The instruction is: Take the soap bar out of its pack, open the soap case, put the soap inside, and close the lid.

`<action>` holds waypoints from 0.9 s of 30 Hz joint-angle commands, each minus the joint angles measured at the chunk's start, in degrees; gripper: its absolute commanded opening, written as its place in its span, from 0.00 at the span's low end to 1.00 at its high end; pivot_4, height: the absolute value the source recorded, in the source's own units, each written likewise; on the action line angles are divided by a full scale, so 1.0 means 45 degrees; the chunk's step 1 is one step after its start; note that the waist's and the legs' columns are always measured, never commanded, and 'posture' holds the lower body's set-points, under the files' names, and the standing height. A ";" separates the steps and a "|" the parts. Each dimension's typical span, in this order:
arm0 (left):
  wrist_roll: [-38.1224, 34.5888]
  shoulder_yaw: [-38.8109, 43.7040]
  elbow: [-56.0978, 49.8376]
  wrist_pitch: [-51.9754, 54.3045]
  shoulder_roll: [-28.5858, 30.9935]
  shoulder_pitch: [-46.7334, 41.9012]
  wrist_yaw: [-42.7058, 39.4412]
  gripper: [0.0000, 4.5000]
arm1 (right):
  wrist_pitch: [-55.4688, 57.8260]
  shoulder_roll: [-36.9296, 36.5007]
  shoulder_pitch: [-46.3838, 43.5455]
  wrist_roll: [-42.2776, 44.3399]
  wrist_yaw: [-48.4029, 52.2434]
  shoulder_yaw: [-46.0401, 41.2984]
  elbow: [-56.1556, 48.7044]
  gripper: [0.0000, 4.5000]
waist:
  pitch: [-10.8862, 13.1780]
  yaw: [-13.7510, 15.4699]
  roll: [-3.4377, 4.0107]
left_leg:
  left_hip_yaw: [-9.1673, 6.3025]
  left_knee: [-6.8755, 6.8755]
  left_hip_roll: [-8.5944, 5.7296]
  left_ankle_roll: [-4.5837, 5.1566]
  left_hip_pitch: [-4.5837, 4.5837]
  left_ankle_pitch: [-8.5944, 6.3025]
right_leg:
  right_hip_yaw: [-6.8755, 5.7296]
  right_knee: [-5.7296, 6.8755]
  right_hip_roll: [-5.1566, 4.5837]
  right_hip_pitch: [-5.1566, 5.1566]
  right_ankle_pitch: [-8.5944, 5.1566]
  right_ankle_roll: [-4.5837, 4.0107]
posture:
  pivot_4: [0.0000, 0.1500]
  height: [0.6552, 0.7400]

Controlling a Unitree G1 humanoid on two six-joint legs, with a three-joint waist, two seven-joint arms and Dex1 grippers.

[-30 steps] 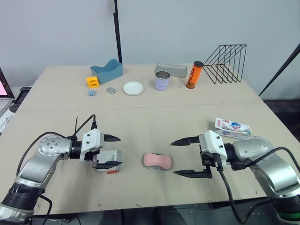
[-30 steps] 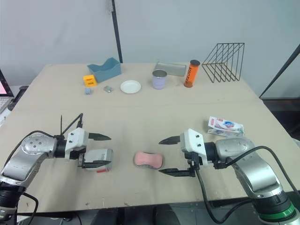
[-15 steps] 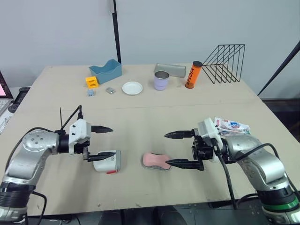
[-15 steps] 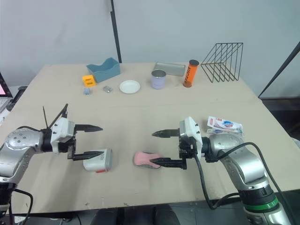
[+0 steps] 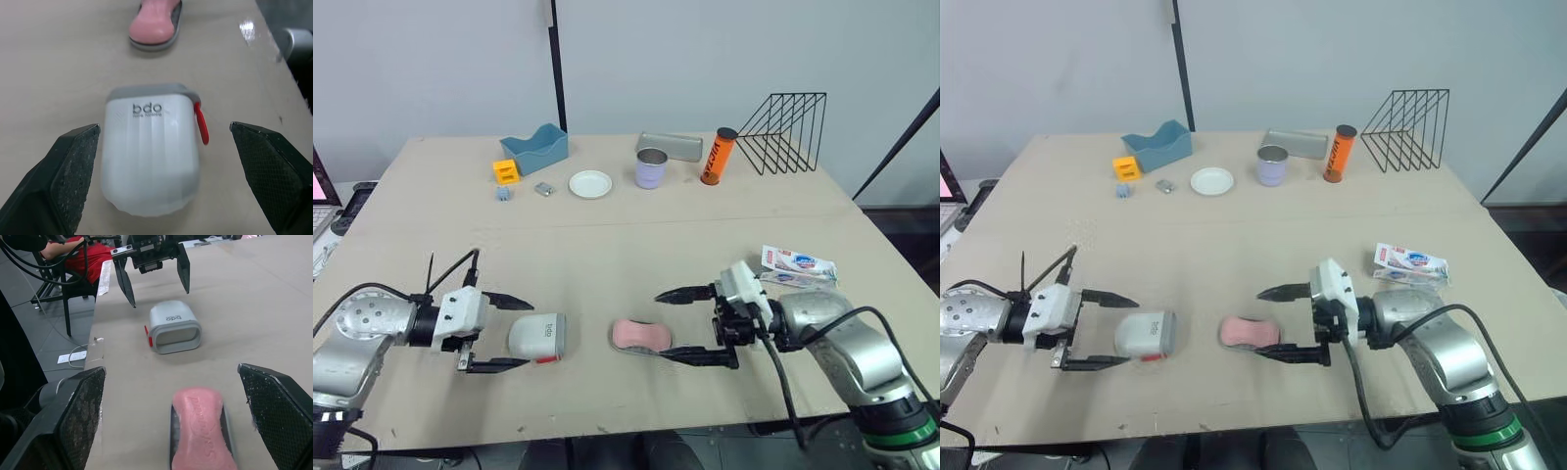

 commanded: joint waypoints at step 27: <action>0.1988 -0.1831 0.2819 -0.2546 -0.1047 -0.1405 0.0497 0.83 | -0.0311 -0.0735 0.0775 -0.0309 -0.0557 -0.0304 -0.1278 1.00 | -0.0003 -0.0008 -0.0007 | 0.0001 -0.0001 0.0002 -0.0002 0.0003 -0.0001 | -0.0004 0.0000 0.0001 0.0001 0.0001 0.0002 | 1.00 0.99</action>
